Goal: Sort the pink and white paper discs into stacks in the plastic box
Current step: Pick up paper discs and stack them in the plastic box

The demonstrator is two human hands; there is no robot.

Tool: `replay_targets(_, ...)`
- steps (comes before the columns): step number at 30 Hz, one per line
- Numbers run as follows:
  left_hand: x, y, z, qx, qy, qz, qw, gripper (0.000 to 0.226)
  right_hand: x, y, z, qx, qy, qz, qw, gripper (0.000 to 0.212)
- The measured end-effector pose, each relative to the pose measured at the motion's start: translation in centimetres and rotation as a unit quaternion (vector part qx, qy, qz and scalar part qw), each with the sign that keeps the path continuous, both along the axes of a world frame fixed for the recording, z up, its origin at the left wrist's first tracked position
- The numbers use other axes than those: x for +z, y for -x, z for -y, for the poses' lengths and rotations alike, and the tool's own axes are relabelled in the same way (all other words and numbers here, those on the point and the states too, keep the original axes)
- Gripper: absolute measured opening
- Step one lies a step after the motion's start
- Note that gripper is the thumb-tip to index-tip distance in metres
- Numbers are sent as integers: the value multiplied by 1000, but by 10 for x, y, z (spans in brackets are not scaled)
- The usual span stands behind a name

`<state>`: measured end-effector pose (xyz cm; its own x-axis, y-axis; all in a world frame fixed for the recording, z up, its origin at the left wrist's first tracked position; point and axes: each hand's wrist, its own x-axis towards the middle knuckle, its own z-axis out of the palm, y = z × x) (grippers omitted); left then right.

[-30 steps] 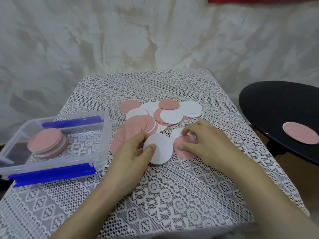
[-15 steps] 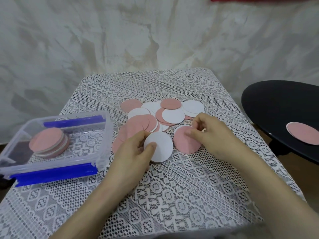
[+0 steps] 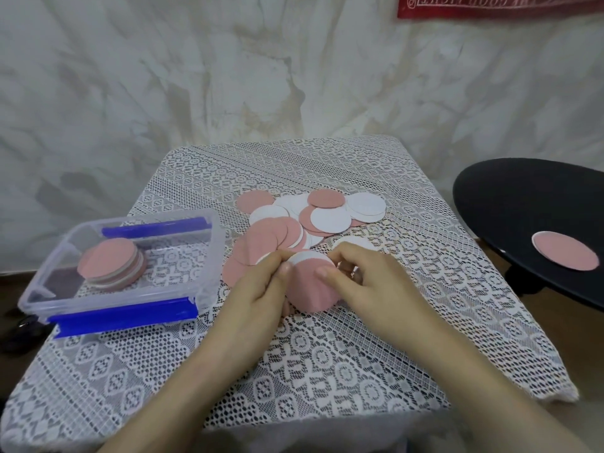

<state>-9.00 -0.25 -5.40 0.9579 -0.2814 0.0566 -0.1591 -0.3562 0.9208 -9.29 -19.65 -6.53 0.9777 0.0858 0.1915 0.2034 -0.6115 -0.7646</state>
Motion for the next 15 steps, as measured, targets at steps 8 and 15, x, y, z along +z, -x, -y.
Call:
replay_targets(8, -3, 6, -12, -8, -182, 122, 976, 17, 5, 14, -3, 33, 104, 7, 994, 16)
replay_targets(15, -1, 6, -13, -27, -186, 162, 969, 24, 11, 21, -7, 47, 116, 40, 991, 15)
